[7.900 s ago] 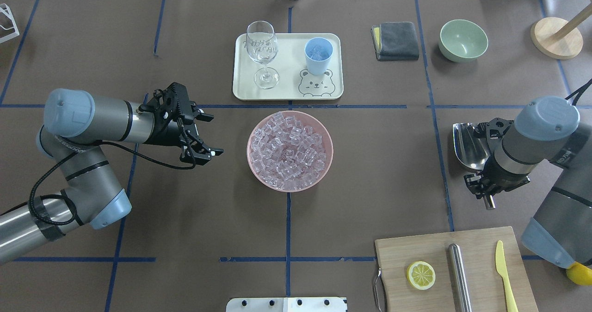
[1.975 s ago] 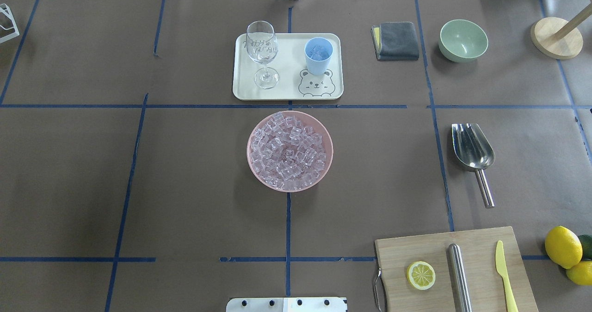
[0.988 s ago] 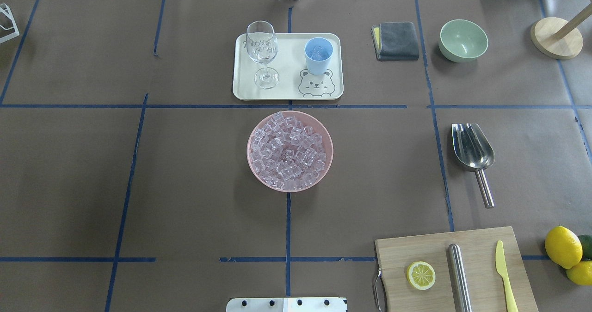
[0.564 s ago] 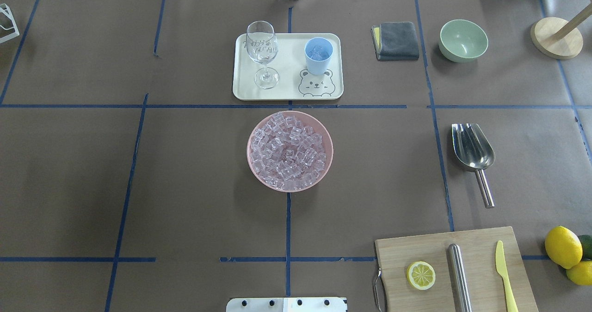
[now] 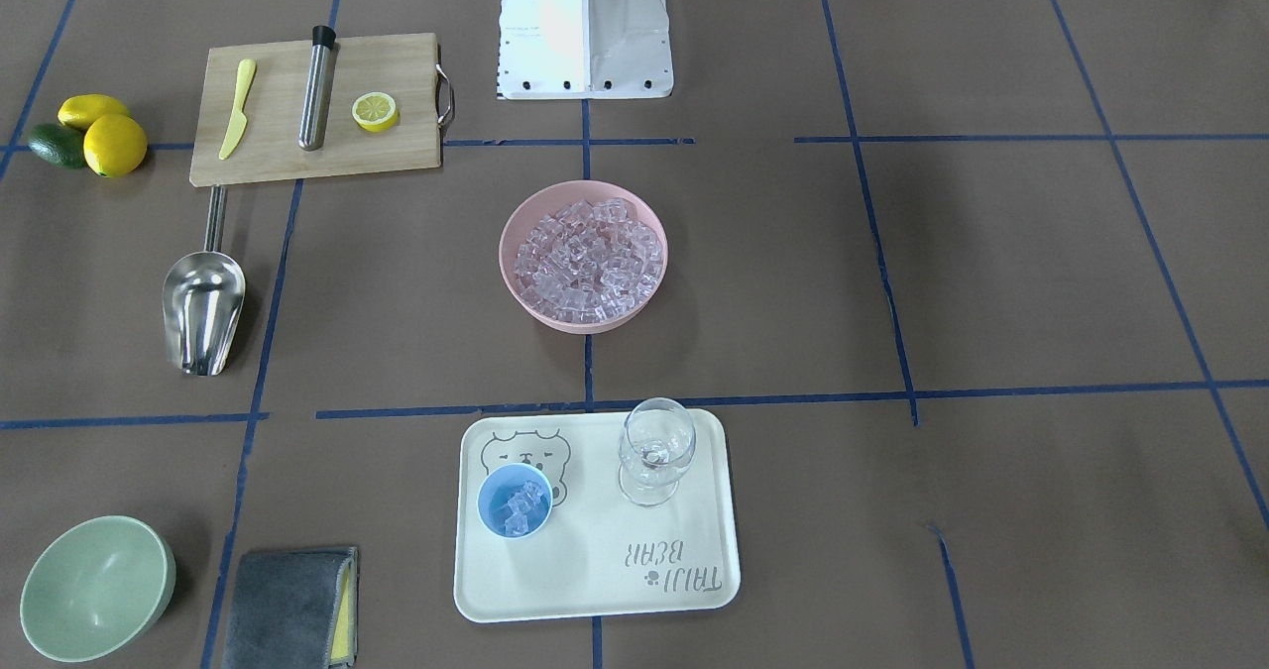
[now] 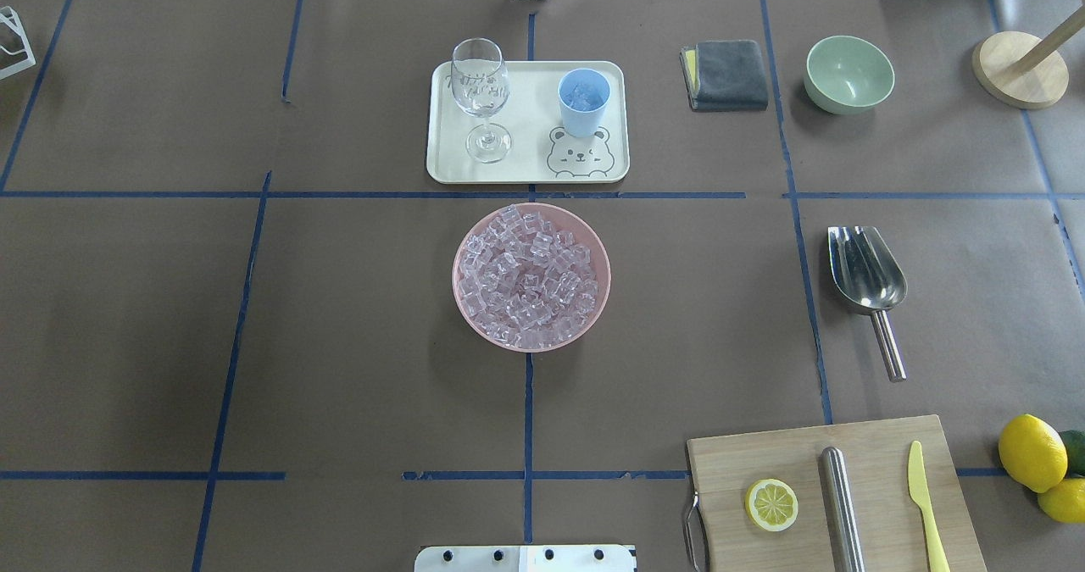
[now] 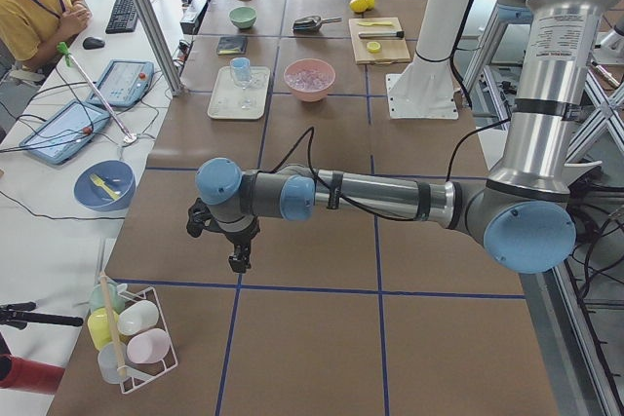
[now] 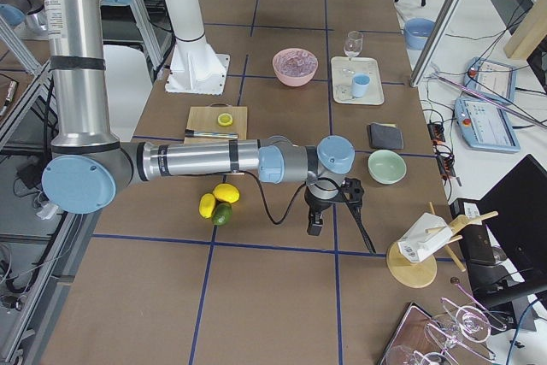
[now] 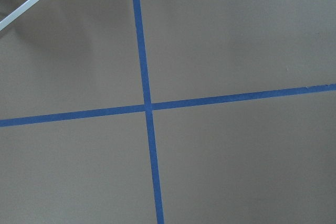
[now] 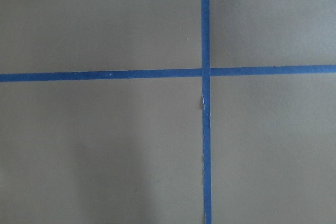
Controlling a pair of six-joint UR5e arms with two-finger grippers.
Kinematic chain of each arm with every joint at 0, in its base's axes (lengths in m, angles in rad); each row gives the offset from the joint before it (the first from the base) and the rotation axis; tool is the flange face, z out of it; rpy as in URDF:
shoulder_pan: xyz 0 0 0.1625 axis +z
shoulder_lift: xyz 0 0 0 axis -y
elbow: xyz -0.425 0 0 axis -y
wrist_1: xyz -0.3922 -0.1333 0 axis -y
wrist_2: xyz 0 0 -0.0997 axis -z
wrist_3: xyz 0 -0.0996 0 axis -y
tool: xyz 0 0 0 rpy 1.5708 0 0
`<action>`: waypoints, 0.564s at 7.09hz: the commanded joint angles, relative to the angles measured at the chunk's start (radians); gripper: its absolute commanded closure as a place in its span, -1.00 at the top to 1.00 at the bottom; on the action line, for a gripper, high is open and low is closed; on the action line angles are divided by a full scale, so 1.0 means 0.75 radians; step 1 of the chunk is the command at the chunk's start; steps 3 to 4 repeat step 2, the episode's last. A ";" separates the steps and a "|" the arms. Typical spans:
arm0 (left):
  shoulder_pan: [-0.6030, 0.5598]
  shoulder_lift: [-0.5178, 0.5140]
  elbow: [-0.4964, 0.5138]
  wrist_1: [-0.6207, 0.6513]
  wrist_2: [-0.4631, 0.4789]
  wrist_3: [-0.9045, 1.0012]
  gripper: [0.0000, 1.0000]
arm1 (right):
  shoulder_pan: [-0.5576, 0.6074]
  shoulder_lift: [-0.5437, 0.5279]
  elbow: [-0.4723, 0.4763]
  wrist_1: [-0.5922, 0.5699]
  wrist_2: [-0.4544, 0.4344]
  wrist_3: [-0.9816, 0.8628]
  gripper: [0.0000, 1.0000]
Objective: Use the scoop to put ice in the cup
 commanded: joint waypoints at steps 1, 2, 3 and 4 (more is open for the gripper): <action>0.000 -0.014 -0.003 0.002 0.002 0.000 1.00 | 0.000 0.010 -0.003 -0.001 -0.001 0.000 1.00; 0.000 -0.020 -0.005 0.002 0.006 0.000 1.00 | 0.000 0.008 -0.009 -0.001 -0.003 0.000 1.00; 0.000 -0.020 -0.005 0.002 0.006 0.000 1.00 | 0.000 0.008 -0.009 -0.001 -0.003 0.000 1.00; 0.000 -0.020 -0.005 0.002 0.006 0.000 1.00 | 0.000 0.008 -0.009 -0.001 -0.003 0.000 1.00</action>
